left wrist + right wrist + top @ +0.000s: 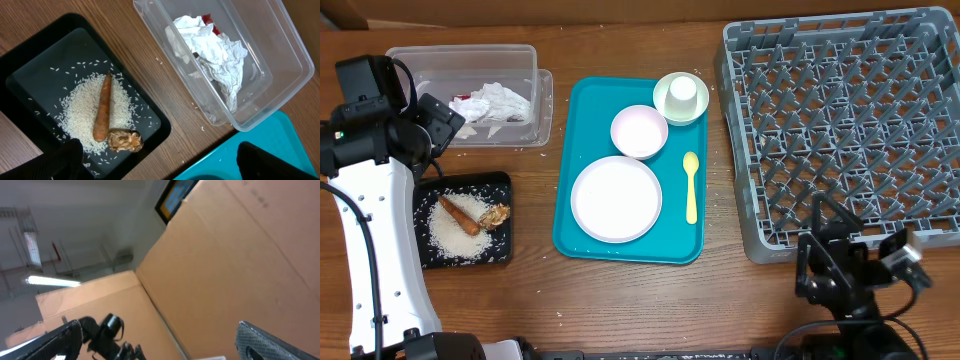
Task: Sort waste into correct bins and load items into the dishwasher
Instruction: 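Swing the right gripper from the dish rack over the white plate, then lower the right gripper and grasp the white plate's rim, then lift the plate with the right gripper and carry it to the dish rack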
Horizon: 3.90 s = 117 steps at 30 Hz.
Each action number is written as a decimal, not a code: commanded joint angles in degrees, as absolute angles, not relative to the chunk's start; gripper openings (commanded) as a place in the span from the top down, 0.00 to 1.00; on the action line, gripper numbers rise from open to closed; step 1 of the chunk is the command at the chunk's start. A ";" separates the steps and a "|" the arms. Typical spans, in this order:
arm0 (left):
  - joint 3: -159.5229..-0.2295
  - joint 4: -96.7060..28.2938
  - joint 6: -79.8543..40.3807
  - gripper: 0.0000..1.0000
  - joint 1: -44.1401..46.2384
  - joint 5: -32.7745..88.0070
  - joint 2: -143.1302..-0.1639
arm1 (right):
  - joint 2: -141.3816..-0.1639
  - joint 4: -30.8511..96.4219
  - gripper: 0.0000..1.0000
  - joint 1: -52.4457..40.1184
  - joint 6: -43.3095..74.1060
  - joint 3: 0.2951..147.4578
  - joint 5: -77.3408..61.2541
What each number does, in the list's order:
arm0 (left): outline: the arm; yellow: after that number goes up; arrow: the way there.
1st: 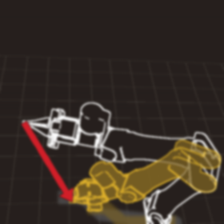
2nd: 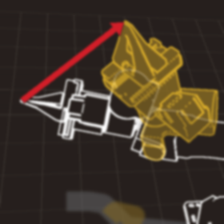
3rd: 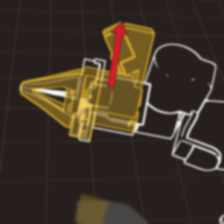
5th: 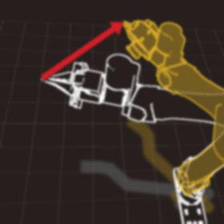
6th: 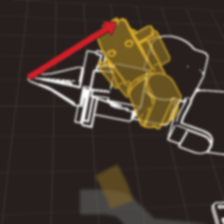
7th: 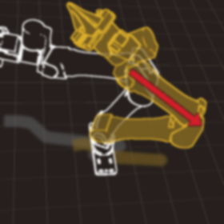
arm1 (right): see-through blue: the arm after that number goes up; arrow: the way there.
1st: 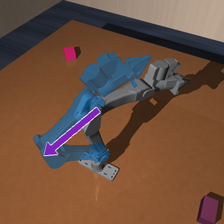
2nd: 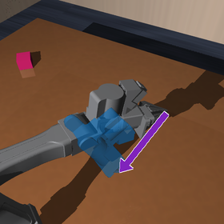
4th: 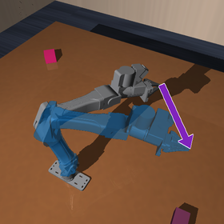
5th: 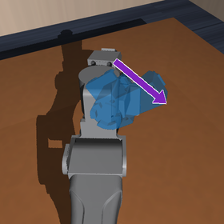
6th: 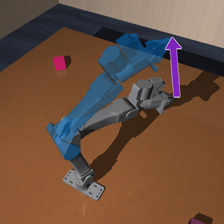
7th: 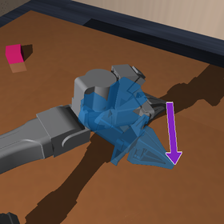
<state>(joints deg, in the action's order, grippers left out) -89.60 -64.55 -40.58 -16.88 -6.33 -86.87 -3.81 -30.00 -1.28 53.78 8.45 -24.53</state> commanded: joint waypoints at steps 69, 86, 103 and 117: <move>-89.73 -64.49 -41.58 0.00 -16.86 -7.46 -87.15 | -111.68 39.70 0.00 -30.74 38.06 81.08 -14.50; -89.73 -64.49 -41.60 0.00 -16.86 -7.49 -87.15 | -114.98 48.16 0.05 -31.88 44.77 81.01 -6.09; -89.73 -64.49 -41.58 0.00 -16.86 -7.46 -87.15 | -117.78 48.38 0.43 -33.76 44.29 81.17 -6.13; -89.73 -64.49 -41.60 0.00 -16.86 -7.46 -87.15 | -117.56 56.10 0.96 -33.74 42.78 87.85 -7.55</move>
<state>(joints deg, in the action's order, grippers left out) -89.60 -64.58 -40.58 -16.88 -6.52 -86.91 -116.92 54.30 -33.74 43.18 83.72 -8.08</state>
